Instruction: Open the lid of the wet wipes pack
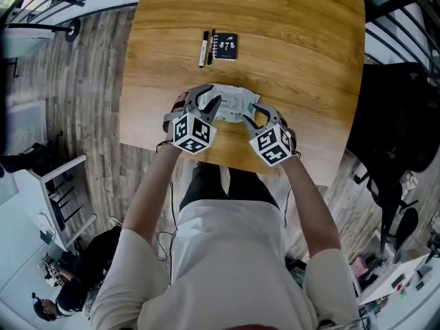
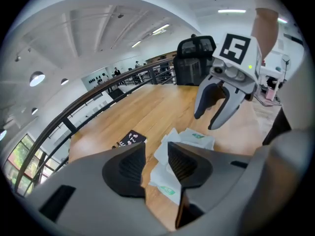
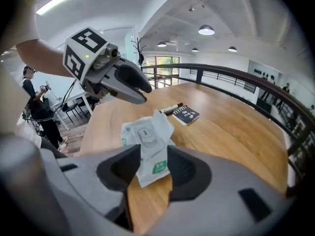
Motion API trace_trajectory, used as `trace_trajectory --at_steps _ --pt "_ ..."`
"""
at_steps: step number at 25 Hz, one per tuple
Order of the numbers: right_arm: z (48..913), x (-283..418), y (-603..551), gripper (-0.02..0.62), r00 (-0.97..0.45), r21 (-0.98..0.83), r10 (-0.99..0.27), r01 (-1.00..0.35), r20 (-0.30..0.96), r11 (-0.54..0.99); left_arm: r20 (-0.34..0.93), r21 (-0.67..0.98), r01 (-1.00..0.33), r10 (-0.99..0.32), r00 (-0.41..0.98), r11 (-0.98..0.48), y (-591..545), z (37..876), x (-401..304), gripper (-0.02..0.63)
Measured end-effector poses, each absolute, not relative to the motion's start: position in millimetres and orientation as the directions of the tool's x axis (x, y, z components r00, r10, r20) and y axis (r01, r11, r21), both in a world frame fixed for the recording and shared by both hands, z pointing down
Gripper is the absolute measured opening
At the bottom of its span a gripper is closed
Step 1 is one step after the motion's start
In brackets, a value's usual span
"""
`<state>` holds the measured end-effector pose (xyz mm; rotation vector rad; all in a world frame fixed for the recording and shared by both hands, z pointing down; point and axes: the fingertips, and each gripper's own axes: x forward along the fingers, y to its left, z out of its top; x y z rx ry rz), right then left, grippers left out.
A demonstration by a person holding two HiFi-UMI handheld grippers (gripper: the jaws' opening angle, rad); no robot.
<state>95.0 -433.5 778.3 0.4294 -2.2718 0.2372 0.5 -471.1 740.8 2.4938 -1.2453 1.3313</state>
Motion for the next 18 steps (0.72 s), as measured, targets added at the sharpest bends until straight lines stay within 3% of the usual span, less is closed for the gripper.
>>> trace_trajectory --at_steps 9,18 --pt "693 102 -421 0.152 -0.588 0.012 -0.368 -0.519 0.721 0.855 0.624 -0.279 -0.743 -0.703 0.34 -0.608 -419 647 -18 0.103" --pt "610 100 -361 0.099 -0.575 0.058 -0.502 -0.619 0.645 0.783 0.546 -0.186 -0.771 -0.716 0.434 -0.609 -342 580 -37 0.069"
